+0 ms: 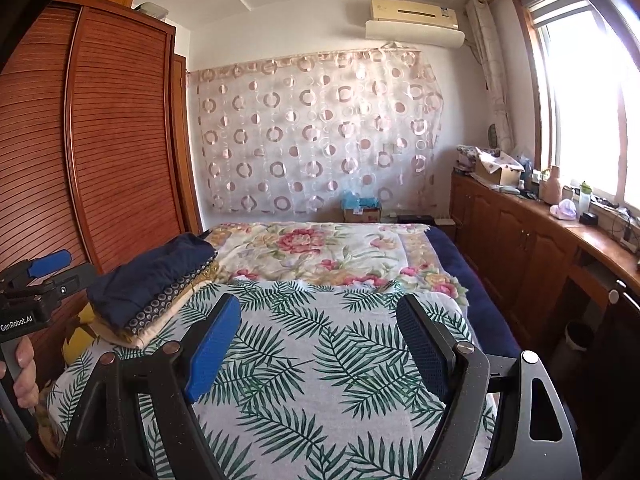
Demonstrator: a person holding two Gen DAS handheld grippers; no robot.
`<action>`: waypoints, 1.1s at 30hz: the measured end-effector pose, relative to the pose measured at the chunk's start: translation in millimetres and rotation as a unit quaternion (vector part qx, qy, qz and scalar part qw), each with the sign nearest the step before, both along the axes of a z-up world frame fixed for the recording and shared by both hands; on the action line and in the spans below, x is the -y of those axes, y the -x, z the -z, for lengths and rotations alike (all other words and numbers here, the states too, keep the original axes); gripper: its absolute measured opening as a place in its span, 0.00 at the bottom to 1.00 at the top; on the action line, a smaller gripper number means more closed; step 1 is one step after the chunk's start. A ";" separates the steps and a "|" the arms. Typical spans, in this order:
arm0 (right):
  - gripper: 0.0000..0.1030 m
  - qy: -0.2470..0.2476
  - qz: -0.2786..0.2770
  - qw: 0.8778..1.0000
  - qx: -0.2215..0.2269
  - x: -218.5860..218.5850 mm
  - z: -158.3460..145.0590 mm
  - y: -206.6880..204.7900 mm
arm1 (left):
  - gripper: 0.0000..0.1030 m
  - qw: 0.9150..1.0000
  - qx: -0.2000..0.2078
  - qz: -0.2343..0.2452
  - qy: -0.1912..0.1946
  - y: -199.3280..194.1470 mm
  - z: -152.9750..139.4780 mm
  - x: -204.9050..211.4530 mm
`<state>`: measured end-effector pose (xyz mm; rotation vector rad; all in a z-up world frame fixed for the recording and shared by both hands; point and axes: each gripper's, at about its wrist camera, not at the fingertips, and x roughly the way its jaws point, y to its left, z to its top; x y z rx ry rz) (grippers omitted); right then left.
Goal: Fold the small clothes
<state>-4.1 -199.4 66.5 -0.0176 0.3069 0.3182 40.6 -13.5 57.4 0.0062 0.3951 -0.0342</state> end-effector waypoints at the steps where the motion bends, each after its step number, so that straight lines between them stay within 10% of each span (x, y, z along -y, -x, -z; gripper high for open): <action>1: 0.79 0.000 0.000 1.000 0.000 0.0 0.1 -0.1 | 0.84 1.000 0.000 0.000 0.000 0.1 0.0 -0.2; 33: 0.79 0.005 0.001 1.000 0.000 9.2 3.3 -4.3 | 0.84 1.000 0.003 -0.001 -0.001 2.6 0.2 -0.5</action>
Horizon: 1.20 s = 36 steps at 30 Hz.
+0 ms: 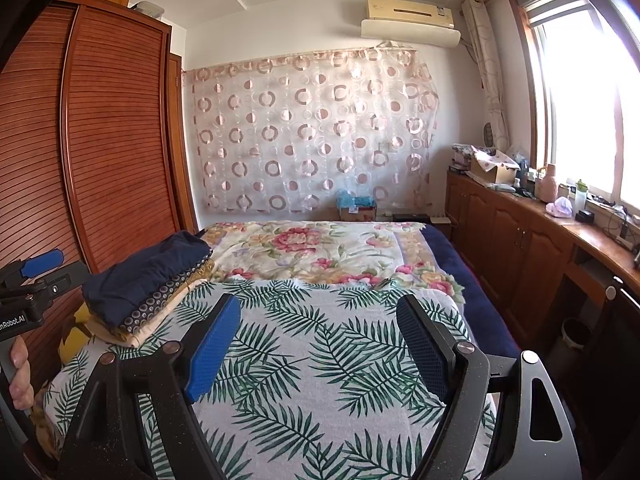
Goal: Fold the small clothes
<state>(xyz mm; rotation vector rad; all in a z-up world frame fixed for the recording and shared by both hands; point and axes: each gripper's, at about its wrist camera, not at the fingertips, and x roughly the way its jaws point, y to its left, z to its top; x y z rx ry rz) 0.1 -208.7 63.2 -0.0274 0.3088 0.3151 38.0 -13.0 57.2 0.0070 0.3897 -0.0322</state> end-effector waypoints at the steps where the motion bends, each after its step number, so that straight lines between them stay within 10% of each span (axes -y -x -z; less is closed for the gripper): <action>1: 0.79 0.000 0.000 1.000 0.000 0.1 -0.4 -0.2 | 0.84 1.000 0.000 0.000 0.000 0.1 -0.2 -0.1; 36: 0.80 -0.002 0.002 1.000 0.003 -0.1 0.1 -0.1 | 0.84 1.000 0.004 0.000 0.000 3.5 -2.0 -1.1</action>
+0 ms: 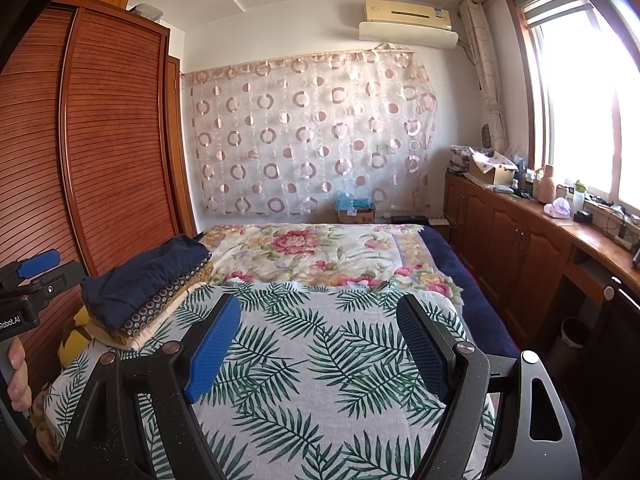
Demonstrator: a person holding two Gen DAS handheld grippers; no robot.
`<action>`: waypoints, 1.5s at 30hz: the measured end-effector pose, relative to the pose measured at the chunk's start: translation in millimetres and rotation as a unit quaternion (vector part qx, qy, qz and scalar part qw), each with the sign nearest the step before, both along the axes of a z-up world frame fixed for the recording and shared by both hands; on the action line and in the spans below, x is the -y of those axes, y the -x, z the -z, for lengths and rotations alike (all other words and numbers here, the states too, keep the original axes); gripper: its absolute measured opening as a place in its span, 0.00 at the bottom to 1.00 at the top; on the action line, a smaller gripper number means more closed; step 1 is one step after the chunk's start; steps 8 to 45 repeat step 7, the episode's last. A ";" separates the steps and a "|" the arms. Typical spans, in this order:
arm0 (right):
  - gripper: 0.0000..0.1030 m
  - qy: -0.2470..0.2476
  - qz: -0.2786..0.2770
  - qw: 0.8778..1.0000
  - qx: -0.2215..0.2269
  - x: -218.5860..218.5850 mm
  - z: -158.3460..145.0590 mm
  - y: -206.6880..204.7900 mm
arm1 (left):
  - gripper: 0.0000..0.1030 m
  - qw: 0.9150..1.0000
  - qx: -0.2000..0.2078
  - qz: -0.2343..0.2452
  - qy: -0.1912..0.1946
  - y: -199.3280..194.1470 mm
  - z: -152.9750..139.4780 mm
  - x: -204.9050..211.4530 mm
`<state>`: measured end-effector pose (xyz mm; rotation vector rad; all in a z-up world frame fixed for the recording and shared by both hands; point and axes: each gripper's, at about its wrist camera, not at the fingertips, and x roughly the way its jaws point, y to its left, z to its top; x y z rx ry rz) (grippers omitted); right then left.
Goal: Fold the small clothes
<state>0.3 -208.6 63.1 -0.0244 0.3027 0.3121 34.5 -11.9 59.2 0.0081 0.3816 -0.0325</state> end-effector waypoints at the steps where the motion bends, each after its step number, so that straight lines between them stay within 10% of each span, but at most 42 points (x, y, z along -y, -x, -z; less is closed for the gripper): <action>1: 0.80 0.000 0.001 1.000 0.000 0.0 -0.1 0.0 | 0.84 1.000 0.000 0.000 0.000 0.1 -0.4 -0.3; 45: 0.80 -0.001 0.002 1.000 0.000 0.5 -0.2 1.2 | 0.84 1.000 0.000 0.000 0.000 0.3 -0.8 0.5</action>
